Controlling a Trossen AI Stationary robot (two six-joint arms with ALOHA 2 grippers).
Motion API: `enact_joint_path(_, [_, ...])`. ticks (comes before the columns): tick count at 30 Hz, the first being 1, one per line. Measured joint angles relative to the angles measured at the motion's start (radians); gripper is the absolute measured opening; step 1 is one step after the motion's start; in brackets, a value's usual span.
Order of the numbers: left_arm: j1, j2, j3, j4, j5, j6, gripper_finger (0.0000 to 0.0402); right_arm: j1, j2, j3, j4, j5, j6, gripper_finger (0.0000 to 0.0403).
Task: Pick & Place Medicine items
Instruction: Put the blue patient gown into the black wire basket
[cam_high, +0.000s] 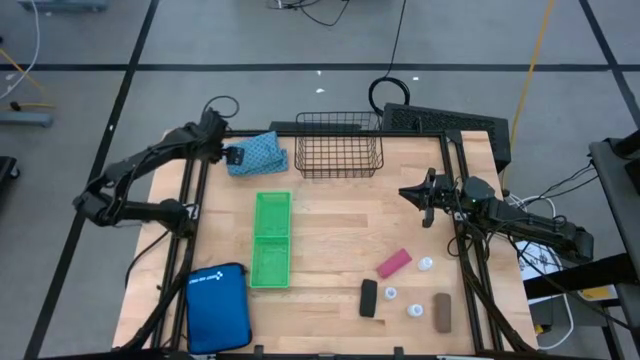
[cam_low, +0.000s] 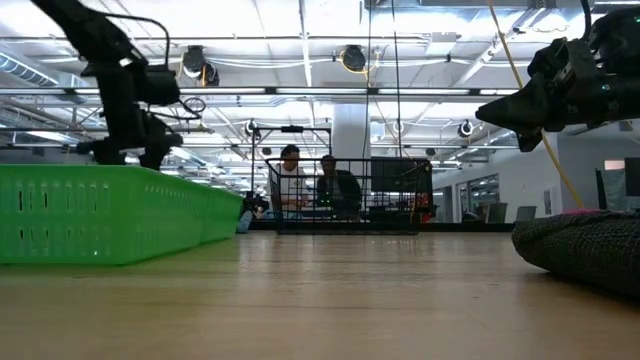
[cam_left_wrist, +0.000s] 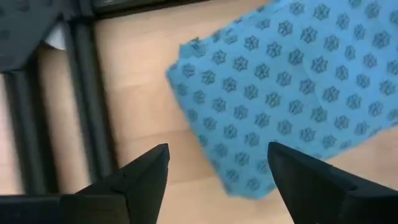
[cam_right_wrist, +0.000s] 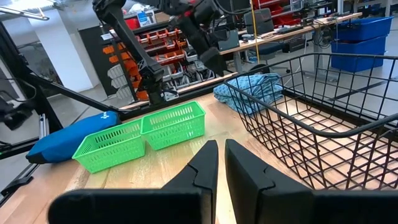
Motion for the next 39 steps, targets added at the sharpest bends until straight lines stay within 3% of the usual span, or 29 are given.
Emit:
enact_joint_path(2, [0.007,-0.013,-0.033,0.069,0.038,-0.024,0.0274,0.0,0.0,0.0,-0.004,0.0,0.0,0.002])
enact_joint_path(8, [0.0,-0.007,-0.093,0.16,0.027,-0.161,0.0284,0.0,0.0,0.0,-0.004,0.0,0.0,0.002])
enact_joint_path(16, [-0.068,0.016,-0.153,0.233,-0.143,-0.335,0.0285,0.0,0.0,0.0,-0.004,0.0,0.0,0.002])
enact_joint_path(19, [-0.071,0.015,-0.206,0.299,-0.154,-0.404,0.0285,0.0,0.0,0.0,-0.004,0.0,0.0,0.002])
enact_joint_path(23, [-0.071,0.014,-0.303,0.435,-0.144,-0.501,0.0285,0.0,0.0,0.0,-0.004,0.0,0.0,0.002])
enact_joint_path(32, [-0.07,0.014,-0.537,0.925,-0.102,-0.639,0.0285,0.0,0.0,0.0,-0.004,0.0,0.0,0.002])
enact_joint_path(39, [-0.071,0.015,-0.575,1.049,-0.074,-0.603,0.0285,0.0,0.0,0.0,-0.004,0.0,0.0,0.002])
